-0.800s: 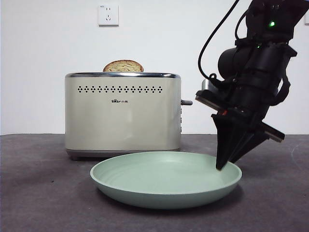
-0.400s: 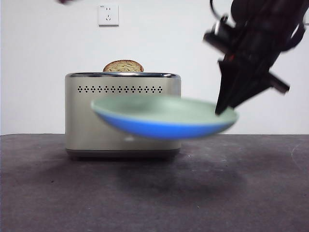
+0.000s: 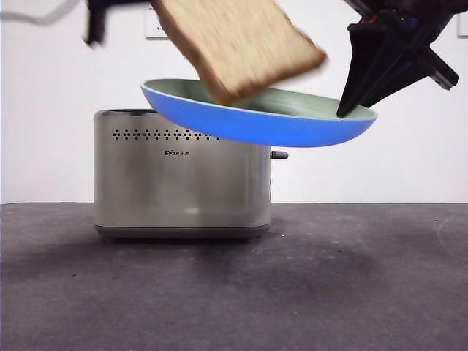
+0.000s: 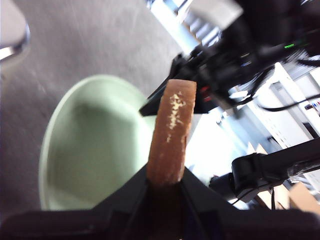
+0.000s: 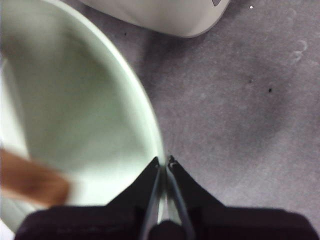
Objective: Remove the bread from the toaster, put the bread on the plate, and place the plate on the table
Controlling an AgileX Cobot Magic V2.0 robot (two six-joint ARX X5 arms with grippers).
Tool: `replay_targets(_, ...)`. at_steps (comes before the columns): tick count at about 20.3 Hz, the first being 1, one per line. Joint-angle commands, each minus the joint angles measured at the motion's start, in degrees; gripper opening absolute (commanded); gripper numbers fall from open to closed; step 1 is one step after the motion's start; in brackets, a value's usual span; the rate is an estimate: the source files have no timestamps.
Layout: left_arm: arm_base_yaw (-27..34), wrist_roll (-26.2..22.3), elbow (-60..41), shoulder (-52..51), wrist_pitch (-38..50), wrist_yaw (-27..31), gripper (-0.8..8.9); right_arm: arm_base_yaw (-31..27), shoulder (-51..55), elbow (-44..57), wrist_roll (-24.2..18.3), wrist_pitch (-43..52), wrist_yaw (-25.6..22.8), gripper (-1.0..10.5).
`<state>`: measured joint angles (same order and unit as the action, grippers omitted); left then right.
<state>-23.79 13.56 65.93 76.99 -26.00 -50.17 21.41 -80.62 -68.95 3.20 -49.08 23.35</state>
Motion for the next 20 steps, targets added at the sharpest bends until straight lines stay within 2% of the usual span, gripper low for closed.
replay_targets(1, -3.4, 1.9, -0.3, 3.9, 2.4, -0.5, -0.09, 0.1, 0.0, 0.1, 0.9, -0.1, 0.3, -0.2)
replay_targets(3, -6.4, 1.8, -0.3, 6.6, 3.3, 3.6, -0.09, 0.1, 0.0, 0.1, 1.1, -0.1, 0.3, -0.2)
replay_targets(7, -10.4, 1.3, -0.3, 8.4, 3.7, 18.8, 0.02, 0.1, 0.0, 0.1, 1.1, -0.4, 0.3, -0.2)
replay_targets(8, -11.1, 1.3, -0.3, 8.4, 4.0, 20.5, 0.08, 0.1, 0.0, 0.1, 1.0, -0.3, 0.3, -0.2)
replay_targets(9, -11.4, 1.3, -0.3, 8.4, 4.0, 20.7, 0.6, 0.1, 0.0, 0.1, 1.1, -0.3, 0.3, -0.2)
replay_targets(11, -11.5, 1.3, -0.3, 8.4, 3.8, 21.4, 3.09, 0.1, 0.0, 0.1, 1.0, -0.3, 0.2, -0.2)
replay_targets(12, -11.6, 1.2, -0.3, 8.4, 3.8, 21.5, 3.95, 0.1, 0.0, 0.1, 1.0, -0.3, 0.1, -0.2)
replay_targets(16, -12.1, 1.2, -0.2, 7.8, 3.0, 21.5, 4.14, 0.0, 0.0, 0.1, 1.0, -0.5, -4.6, -0.2)
replay_targets(20, -12.1, -0.3, -0.2, 4.6, 1.2, 22.2, 4.14, -0.4, 0.0, 0.1, 0.8, -0.9, -4.5, -0.2)
